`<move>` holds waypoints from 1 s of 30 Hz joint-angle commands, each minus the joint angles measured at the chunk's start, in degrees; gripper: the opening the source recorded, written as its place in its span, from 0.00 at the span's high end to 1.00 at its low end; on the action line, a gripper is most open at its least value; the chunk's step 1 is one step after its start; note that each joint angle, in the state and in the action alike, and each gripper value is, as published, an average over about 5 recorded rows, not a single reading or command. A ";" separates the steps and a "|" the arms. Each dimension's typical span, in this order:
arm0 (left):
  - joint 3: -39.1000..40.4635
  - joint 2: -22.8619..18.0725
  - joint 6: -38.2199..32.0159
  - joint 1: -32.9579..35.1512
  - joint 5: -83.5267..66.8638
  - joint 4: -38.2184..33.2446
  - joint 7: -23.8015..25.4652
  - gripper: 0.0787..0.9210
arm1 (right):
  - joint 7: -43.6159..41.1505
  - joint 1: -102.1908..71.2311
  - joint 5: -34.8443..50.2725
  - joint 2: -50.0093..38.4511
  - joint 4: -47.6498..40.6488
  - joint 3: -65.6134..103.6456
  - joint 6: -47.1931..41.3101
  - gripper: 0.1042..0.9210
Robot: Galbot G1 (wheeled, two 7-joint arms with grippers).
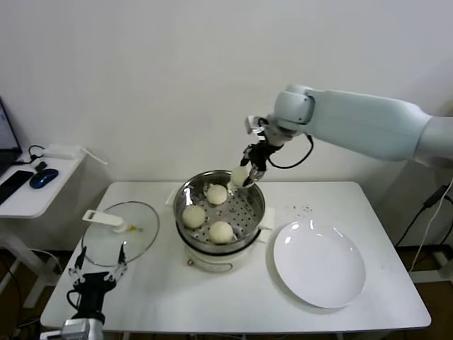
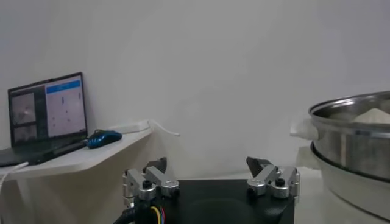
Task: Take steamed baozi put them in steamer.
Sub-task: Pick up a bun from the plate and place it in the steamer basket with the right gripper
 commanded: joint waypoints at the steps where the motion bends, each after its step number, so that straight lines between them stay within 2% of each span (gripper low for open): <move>1: -0.25 0.19 -0.09 0.05 -0.24 0.06 0.00 0.12 | 2.27 -3.98 1.26 5.58 -1.08 -1.74 -1.00 0.39; 12: -0.25 0.24 -0.09 -0.13 -0.26 0.48 0.03 0.12 | 2.66 -7.00 -2.09 1.97 0.59 -2.83 -1.32 0.40; 30: -0.42 0.20 -0.15 -0.48 -0.57 1.33 0.04 0.12 | 1.50 -9.65 -6.99 2.97 -1.97 -2.40 -0.58 0.40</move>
